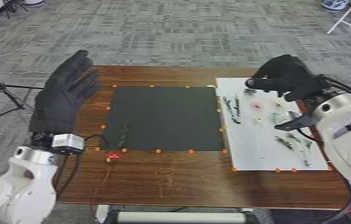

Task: Arrange flowers

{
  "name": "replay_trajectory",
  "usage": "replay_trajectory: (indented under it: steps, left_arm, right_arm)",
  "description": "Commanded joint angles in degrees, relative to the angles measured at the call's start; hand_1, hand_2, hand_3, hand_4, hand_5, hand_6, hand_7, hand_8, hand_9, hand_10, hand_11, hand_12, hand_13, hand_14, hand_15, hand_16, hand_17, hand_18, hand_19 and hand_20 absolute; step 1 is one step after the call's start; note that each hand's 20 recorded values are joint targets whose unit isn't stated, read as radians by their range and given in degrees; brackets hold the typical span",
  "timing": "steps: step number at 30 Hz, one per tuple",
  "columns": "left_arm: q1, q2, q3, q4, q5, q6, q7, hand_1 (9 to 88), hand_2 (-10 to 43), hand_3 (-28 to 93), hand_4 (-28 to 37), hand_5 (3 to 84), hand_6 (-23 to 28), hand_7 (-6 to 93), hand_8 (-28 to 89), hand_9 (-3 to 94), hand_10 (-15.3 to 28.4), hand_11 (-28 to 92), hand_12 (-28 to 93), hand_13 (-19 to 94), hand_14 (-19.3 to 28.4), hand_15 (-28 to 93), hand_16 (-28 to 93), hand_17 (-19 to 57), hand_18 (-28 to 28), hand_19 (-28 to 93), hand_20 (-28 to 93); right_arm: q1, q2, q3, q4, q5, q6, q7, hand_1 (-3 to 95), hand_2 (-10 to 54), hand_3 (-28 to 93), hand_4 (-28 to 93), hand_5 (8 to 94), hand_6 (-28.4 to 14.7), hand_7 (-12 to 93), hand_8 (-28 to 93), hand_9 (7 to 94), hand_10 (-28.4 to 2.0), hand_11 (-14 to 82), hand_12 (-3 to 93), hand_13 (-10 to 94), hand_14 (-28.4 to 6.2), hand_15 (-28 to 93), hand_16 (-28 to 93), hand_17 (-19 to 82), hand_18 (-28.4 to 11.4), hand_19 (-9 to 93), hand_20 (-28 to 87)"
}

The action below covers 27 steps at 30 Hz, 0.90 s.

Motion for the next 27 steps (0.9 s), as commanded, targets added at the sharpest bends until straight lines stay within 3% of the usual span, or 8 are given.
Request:
replay_trajectory:
  steps: [1, 2, 7, 11, 12, 14, 18, 27]
  left_arm:
    - [7.3, -6.96, 1.96, 1.92, -0.53, 1.20, -1.03, 24.3, -7.4, 65, -28.3, 21.3, 2.3, 21.3, -11, 18.2, 10.6, 15, 19, 16, 16.2, 11, 7, -16.9, 23.4, 41, 4]
    - [7.2, -6.92, 2.02, 2.00, -0.44, 1.22, -0.72, 24.2, -7.5, 65, -28.3, 21.3, 2.3, 21.4, -11, 18.2, 10.6, 15, 18, 16, 16.1, 11, 7, -17.0, 23.4, 41, 4]
    - [7.9, -6.71, 1.68, 1.66, 0.05, 2.98, -0.04, 24.1, -7.5, 65, -28.3, 21.5, 2.3, 21.4, -11, 18.0, 10.6, 15, 18, 15, 15.4, 10, 7, -17.1, 22.9, 41, 4]
    - [8.1, -6.82, 1.92, 1.74, 2.77, 5.50, 0.30, 24.1, -7.4, 65, -28.3, 21.2, 2.3, 21.3, -11, 17.0, 10.2, 15, 18, 14, 14.5, 9, 7, -17.5, 22.3, 40, 4]
    - [8.1, -6.41, 2.24, 1.82, 2.71, 5.82, 0.56, 24.0, -7.4, 65, -28.3, 21.2, 2.3, 21.2, -11, 16.9, 10.1, 15, 18, 14, 14.4, 9, 7, -17.6, 22.1, 40, 4]
    - [8.7, -6.43, 1.35, 1.88, 1.92, 3.05, 0.34, 24.1, -7.3, 65, -28.3, 21.2, 2.3, 21.1, -11, 16.5, 9.9, 14, 18, 14, 14.2, 9, 7, -17.7, 21.9, 40, 4]
    - [9.4, -6.78, 1.72, 1.81, 1.65, 4.57, 0.87, 24.0, -7.2, 65, -28.3, 21.1, 2.3, 21.0, -11, 16.0, 9.8, 14, 18, 13, 14.0, 8, 8, -18.0, 21.5, 39, 4]
    - [9.4, -7.44, 2.44, 2.12, 1.48, 4.43, 0.77, 23.8, -7.3, 65, -28.3, 21.0, 2.3, 20.8, -11, 16.0, 9.7, 13, 19, 13, 13.9, 7, 9, -18.2, 21.3, 39, 5]
  right_arm:
    - [-15.4, 0.6, 9.3, -3.0, -13.0, -0.3, 2.5, 52.0, -6.0, -28, -4, 63.8, -2.5, 36, -12, 70.1, -12.7, 51.2, 31.2, 67, -10.5, 79, 26, 35, -20.2, 93, 45]
    - [-17.9, 6.0, 9.3, -3.2, -10.7, 3.7, 5.0, 52.0, -6.1, -28, -4, 64.2, -2.5, 36, -12, 70.3, -12.6, 51.8, 31.5, 67, -10.3, 79, 26, 35, -20.2, 93, 46]
    - [-16.2, 6.5, 9.7, -2.4, -17.3, -0.1, 5.0, 50.7, -6.5, -28, -11, 68.7, -2.2, 39, -12, 73.0, -12.9, 56.2, 33.6, 70, -9.8, 82, 28, 38, -20.7, 93, 54]
    - [-17.3, 4.8, 11.1, -1.5, -22.5, -1.6, 5.2, 48.5, -7.0, -28, -7, 70.1, -2.3, 39, -12, 74.2, -12.9, 56.7, 33.4, 71, -9.9, 82, 28, 40, -21.5, 93, 56]
    - [-18.3, 4.0, 11.5, -1.0, -24.5, -1.2, 4.8, 48.1, -7.1, -28, -6, 70.1, -2.3, 40, -12, 74.4, -12.8, 56.6, 33.4, 72, -9.9, 82, 28, 40, -21.7, 93, 56]
    - [-20.3, 2.5, 13.0, -0.5, -26.3, -2.1, 4.4, 47.9, -6.9, -28, -3, 69.6, -2.5, 39, -12, 73.8, -13.1, 56.4, 33.5, 71, -10.0, 82, 28, 40, -21.8, 93, 56]
    - [-23.3, 0.8, 15.3, -0.2, -26.8, -2.6, 6.7, 48.2, -6.7, -28, -4, 66.0, -2.0, 38, -12, 70.3, -13.4, 55.8, 33.2, 69, -10.4, 83, 29, 38, -21.8, 93, 55]
    - [-31.7, -3.4, 20.9, -2.2, -24.9, -0.9, 6.9, 46.5, -6.3, -27, -2, 61.8, -3.1, 35, -12, 64.8, -13.8, 52.7, 32.7, 64, -12.0, 81, 28, 33, -22.1, 92, 50]
